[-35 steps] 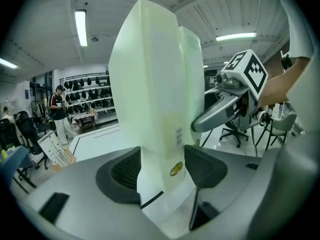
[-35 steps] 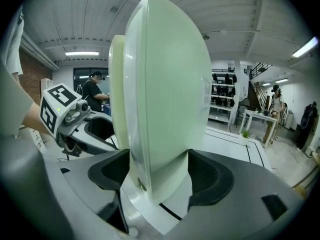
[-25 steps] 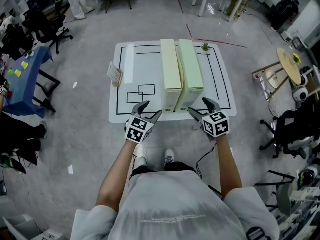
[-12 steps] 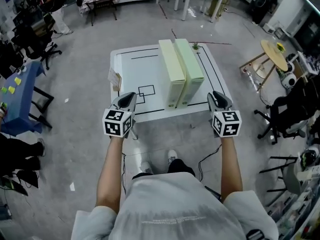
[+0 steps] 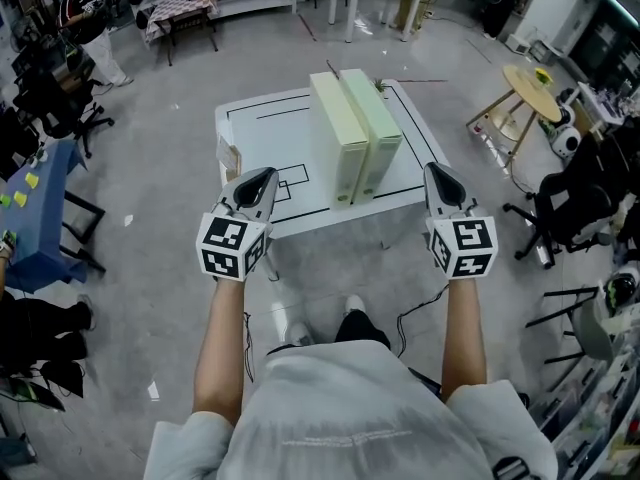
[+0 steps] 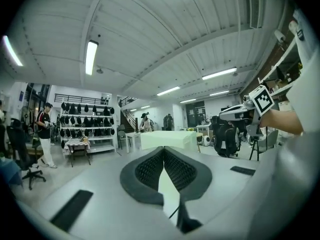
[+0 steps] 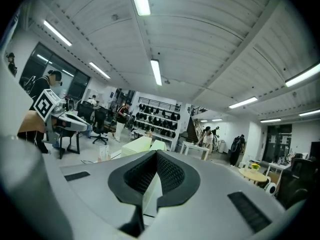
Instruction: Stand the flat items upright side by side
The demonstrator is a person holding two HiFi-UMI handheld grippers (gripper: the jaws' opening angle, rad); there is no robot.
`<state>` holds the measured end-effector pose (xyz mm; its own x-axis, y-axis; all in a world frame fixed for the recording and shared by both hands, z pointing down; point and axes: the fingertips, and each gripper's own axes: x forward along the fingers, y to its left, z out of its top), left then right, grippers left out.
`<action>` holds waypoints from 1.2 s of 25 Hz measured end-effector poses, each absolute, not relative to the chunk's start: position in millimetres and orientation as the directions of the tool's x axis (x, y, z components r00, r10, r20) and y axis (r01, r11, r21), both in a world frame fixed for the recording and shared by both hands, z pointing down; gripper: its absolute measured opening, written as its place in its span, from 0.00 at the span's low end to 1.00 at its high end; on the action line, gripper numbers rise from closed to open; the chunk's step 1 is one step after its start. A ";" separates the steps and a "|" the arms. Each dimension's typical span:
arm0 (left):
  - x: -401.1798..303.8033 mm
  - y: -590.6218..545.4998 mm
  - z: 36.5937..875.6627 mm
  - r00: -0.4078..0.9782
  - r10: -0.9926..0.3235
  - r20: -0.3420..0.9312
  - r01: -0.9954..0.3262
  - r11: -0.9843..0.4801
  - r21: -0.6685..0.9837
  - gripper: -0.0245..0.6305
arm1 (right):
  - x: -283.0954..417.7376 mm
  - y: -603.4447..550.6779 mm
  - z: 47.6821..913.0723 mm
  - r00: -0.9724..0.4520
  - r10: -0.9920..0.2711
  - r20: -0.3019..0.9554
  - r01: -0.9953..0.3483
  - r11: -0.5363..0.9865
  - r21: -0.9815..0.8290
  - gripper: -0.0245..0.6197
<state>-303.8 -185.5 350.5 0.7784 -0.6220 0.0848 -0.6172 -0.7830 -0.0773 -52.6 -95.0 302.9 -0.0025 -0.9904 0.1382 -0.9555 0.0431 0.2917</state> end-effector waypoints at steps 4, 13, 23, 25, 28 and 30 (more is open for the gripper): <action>-298.3 -169.7 332.3 0.803 -0.593 0.063 -0.581 -0.802 -0.139 0.07 | -68.0 -84.9 288.7 -0.023 -0.992 0.121 -0.946 0.061 0.319 0.08; -279.7 -141.6 326.8 0.851 -0.519 0.077 -0.491 -0.840 -0.231 0.07 | -85.8 -78.0 291.2 -0.042 -0.989 0.139 -0.935 0.088 0.345 0.08; -273.4 -136.3 329.4 0.867 -0.493 0.073 -0.467 -0.855 -0.227 0.07 | -97.1 -78.0 311.5 -0.063 -0.981 0.183 -0.939 0.120 0.323 0.08; -274.0 -136.8 331.8 0.866 -0.495 0.076 -0.470 -0.855 -0.218 0.07 | -98.2 -79.6 313.4 -0.067 -0.980 0.189 -0.937 0.127 0.324 0.08; -277.4 -141.6 339.6 0.855 -0.509 0.096 -0.484 -0.851 -0.203 0.07 | -99.7 -81.9 317.7 -0.072 -0.977 0.199 -0.938 0.134 0.319 0.08; -279.0 -145.0 344.7 0.851 -0.514 0.110 -0.488 -0.851 -0.196 0.07 | -99.9 -83.8 320.8 -0.072 -0.975 0.208 -0.938 0.138 0.319 0.08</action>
